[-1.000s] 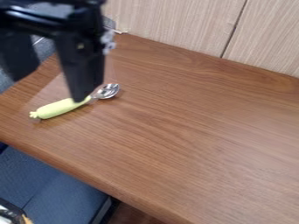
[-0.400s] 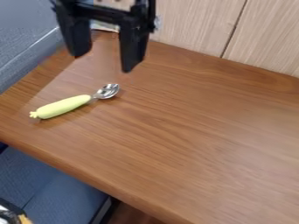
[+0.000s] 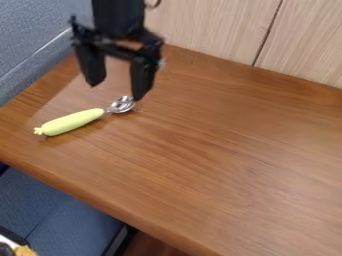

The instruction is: Move the yellow spoon from the left of the table to the right

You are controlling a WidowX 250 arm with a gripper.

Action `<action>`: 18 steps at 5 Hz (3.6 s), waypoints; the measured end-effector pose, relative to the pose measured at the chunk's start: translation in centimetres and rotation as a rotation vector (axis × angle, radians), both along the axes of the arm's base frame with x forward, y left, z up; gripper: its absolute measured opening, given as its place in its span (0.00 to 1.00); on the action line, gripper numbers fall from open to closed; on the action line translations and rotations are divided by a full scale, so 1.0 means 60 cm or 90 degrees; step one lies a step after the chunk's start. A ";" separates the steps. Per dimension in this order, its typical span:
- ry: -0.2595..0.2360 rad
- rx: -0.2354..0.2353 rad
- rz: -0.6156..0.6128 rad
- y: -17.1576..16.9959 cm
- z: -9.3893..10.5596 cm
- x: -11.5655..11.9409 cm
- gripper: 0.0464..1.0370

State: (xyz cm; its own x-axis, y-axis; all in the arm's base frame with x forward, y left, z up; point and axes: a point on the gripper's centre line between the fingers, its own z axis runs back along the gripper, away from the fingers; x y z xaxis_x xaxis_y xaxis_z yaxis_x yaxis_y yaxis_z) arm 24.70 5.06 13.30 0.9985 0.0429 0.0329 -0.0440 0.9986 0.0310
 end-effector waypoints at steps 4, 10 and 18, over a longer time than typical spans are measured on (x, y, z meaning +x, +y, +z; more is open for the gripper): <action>0.122 0.011 -0.228 0.161 -0.095 0.004 0.96; 0.163 0.024 -0.286 0.172 -0.191 0.040 0.42; 0.084 -0.002 -0.461 -0.164 -0.121 0.060 0.38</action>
